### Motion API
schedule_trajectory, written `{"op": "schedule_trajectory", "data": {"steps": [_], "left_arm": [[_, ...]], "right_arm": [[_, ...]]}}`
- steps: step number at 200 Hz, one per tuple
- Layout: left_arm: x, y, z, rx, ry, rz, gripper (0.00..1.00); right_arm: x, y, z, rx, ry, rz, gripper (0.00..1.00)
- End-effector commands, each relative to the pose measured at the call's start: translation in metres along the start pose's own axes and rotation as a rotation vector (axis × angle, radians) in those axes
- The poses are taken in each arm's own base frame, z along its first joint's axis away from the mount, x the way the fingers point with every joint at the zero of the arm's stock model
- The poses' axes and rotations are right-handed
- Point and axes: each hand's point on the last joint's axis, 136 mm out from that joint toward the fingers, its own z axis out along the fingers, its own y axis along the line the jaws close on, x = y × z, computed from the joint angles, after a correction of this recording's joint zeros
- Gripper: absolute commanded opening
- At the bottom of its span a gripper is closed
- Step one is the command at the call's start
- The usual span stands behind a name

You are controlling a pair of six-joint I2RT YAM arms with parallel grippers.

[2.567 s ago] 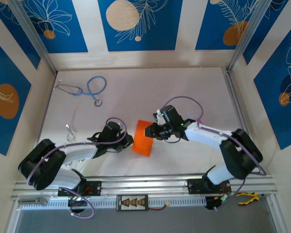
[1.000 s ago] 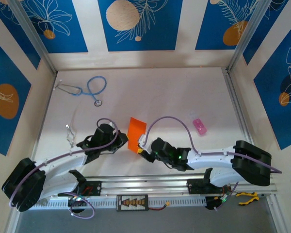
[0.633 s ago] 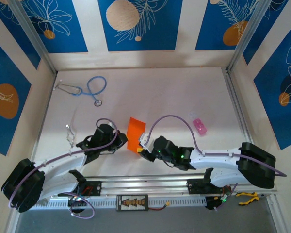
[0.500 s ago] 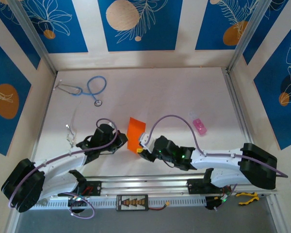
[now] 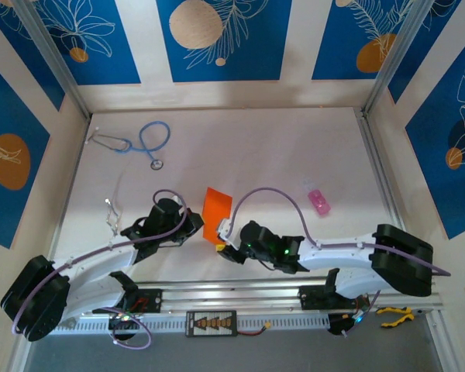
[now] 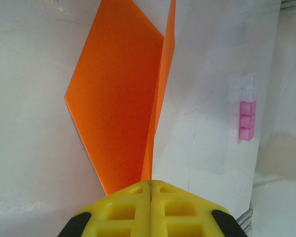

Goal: Fold a paper plane with a square sheet of paper (pick it up from the middle)
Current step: Third fold the triangle at the center of the table.

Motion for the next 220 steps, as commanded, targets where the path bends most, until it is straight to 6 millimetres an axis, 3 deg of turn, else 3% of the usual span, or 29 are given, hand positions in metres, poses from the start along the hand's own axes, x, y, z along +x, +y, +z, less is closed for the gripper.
{"op": "schedule_trajectory", "data": {"steps": [1,30,101,157,220], "left_arm": [[-0.001,0.003,0.001,0.000,-0.005,-0.016,0.00],[-0.001,0.003,0.003,0.001,-0.003,-0.019,0.00],[-0.001,0.001,0.003,0.007,0.000,-0.022,0.00],[-0.001,0.003,0.003,0.002,-0.001,-0.022,0.00],[-0.001,0.004,0.004,-0.003,-0.004,-0.023,0.00]], "right_arm": [[-0.034,0.003,0.008,0.031,-0.081,-0.008,0.45],[-0.042,0.007,0.023,0.082,-0.089,-0.023,0.46],[-0.035,-0.004,0.049,0.253,-0.048,-0.031,0.45],[-0.029,-0.005,0.050,0.279,-0.031,-0.017,0.28],[-0.028,-0.006,0.042,0.285,-0.041,0.032,0.15]]}}
